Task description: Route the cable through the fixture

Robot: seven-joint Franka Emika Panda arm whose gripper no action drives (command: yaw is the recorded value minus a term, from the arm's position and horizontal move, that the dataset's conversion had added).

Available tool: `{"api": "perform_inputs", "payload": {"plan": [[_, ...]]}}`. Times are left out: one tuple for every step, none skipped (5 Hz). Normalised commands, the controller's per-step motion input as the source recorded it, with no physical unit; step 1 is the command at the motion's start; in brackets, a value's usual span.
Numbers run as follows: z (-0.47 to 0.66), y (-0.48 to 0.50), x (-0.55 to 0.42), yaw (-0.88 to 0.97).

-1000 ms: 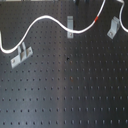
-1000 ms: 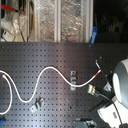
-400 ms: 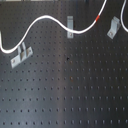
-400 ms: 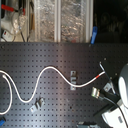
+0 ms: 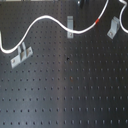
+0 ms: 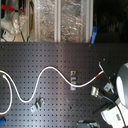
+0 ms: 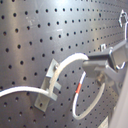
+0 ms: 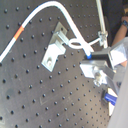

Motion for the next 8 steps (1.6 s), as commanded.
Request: {"api": "perform_inputs", "payload": {"plan": [[-0.07,0.082,0.141,0.17],[0.0,0.023,0.043,0.09],[0.36,0.034,0.057,0.05],[0.22,0.132,-0.107,0.05],[0.0,0.067,-0.032,0.0],[0.0,0.204,-0.266,0.07],[0.0,0.256,-0.292,0.09],[0.0,0.092,-0.039,0.0]]}}
